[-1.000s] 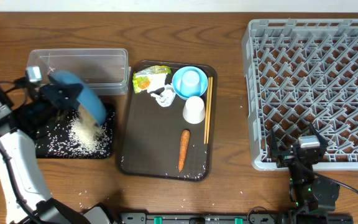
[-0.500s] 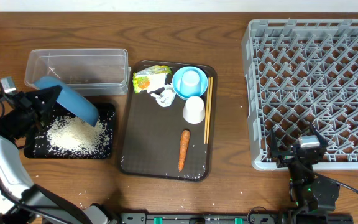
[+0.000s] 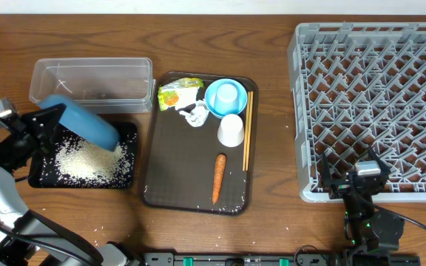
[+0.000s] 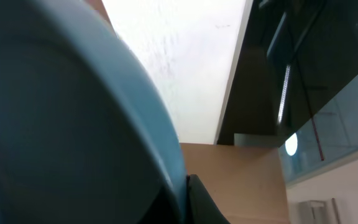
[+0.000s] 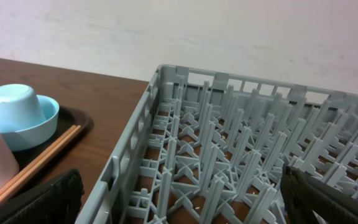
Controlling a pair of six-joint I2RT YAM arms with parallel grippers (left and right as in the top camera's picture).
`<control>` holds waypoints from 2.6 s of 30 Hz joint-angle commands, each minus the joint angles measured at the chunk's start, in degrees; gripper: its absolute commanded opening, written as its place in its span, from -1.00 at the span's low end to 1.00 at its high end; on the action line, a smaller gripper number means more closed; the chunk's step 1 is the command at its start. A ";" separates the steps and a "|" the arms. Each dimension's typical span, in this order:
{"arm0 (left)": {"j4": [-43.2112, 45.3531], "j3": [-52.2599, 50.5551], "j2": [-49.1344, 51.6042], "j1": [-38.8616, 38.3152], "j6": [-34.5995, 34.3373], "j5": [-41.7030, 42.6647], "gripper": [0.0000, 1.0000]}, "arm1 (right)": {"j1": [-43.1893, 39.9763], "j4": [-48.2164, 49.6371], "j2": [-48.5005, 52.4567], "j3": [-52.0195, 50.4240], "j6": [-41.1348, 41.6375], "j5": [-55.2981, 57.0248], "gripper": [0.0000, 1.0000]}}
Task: Sort waste into correct bins and load items into the dishwasher rack
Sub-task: 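Tilt the blue plate over the black tray to dump the rice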
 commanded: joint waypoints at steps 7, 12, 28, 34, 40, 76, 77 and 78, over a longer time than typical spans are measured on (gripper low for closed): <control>-2.21 1.09 -1.18 0.31 5.66 2.67 -0.88 | -0.90 -0.24 -0.02 -0.09 0.81 -0.39 0.98; -5.20 1.09 -1.36 0.31 8.33 2.69 -0.88 | -0.90 -0.24 -0.02 -0.09 0.81 -0.39 0.99; -10.25 1.16 -7.37 0.13 13.03 2.73 -0.88 | -0.90 -0.24 -0.02 -0.09 0.81 -0.39 0.99; -10.58 1.18 -18.03 -2.45 13.84 -9.92 -0.88 | -0.90 -0.24 -0.02 -0.09 0.81 -0.39 0.99; 3.04 1.22 -19.89 -4.00 5.57 1.70 -0.88 | -0.90 -0.24 -0.02 -0.09 0.81 -0.39 0.98; 27.32 1.05 -17.55 -4.79 -24.98 2.73 -0.88 | -0.90 -0.24 -0.02 -0.09 0.81 -0.39 0.98; 27.80 1.05 -18.99 -5.97 -23.41 2.75 -0.88 | -0.90 -0.24 -0.02 -0.09 0.81 -0.39 0.99; 27.76 1.05 -20.46 -7.34 -23.43 2.73 -0.88 | -0.90 -0.24 -0.02 -0.09 0.81 -0.39 0.98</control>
